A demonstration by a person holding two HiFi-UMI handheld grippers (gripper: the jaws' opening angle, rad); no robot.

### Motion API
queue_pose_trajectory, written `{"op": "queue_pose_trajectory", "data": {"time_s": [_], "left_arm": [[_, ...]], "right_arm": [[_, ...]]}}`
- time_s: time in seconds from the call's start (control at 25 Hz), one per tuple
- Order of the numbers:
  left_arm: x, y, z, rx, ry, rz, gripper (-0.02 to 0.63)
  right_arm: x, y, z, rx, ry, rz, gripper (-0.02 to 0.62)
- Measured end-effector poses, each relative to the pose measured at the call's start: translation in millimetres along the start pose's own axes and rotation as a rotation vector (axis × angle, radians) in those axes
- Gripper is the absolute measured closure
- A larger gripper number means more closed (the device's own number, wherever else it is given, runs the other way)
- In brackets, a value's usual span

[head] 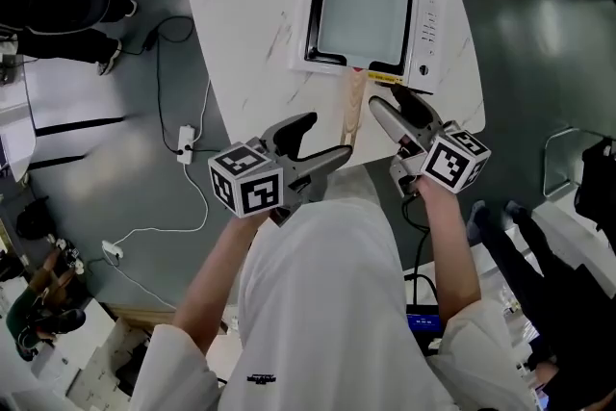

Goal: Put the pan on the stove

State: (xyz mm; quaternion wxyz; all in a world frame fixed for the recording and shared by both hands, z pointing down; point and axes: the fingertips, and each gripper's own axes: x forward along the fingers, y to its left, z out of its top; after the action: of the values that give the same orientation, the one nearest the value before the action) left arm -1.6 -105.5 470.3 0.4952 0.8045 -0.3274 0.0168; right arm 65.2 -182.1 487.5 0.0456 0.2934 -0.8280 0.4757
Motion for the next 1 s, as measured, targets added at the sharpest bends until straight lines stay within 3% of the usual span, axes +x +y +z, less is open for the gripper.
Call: {"op": "queue_pose_trajectory", "data": {"time_s": [0.16,0.28,0.36,0.44,0.52,0.68,0.8,1.0], "left_arm": [[-21,-10,29,0.124,-0.088,0.072,0.277],[-37,-23,51,0.189,-0.161,0.108,0.424],[-48,-31,64,0.242,-0.197,0.145,0.441],[-56,-36,72,0.303,-0.211,0.192,0.523],[-63,-40,77,0.341,-0.22,0.242,0.601],[-81,-47,90,0.347,-0.294,0.317,0.605],[-90,-54,96,0.361,-0.324,0.334,0.606],[-96,-65,98,0.389,-0.333,0.315,0.606]], "right_arm": [[-17,25,18,-0.137,-0.045,-0.064,0.352],[-32,50,27,-0.235,-0.079,-0.094,0.413],[-39,70,28,-0.228,-0.095,-0.078,0.436],[-42,89,29,-0.169,-0.117,-0.03,0.436],[-48,103,31,-0.205,-0.14,-0.033,0.442],[-67,119,48,-0.335,-0.212,-0.093,0.512],[-79,132,56,-0.431,-0.245,-0.127,0.512],[-83,148,49,-0.586,-0.208,-0.161,0.514]]}}
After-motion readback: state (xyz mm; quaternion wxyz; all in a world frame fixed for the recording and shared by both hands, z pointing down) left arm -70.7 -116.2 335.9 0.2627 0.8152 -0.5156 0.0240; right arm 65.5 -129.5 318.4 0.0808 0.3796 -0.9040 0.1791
